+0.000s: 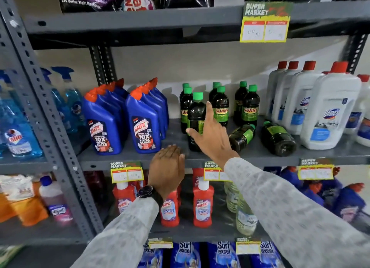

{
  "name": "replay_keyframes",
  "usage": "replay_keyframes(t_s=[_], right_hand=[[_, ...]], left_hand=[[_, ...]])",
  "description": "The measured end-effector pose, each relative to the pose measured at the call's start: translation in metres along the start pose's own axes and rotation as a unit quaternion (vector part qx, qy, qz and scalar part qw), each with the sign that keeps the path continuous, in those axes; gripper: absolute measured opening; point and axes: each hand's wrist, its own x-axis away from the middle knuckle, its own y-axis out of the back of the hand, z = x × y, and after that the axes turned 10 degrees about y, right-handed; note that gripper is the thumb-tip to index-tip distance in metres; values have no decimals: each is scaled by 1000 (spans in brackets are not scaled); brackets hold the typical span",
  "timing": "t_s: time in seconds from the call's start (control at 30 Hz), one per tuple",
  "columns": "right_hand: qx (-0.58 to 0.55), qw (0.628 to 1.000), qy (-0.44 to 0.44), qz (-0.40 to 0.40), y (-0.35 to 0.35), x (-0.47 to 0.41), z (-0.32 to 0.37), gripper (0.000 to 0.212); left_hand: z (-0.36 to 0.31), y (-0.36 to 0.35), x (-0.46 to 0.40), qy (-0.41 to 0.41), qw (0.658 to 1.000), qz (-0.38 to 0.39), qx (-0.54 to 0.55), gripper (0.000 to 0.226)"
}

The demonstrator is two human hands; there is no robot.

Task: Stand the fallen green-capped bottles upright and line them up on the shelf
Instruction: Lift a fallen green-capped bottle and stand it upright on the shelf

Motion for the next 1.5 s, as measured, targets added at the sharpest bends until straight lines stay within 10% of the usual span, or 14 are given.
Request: replay_keyframes(t_s=[0.33,0.63,1.5], right_hand=[[-30,999,-35,-7,-10,16,-2,113],[-323,943,-79,8,-19,16,-18,99],[-283,956,-79,9,-20,14,-20,87]], left_hand=[[1,-5,2,10,1000,-19,4,62],[-1,-6,3,18,998,-51,15,51],[-3,-7,5,36,997,-57,27,53]])
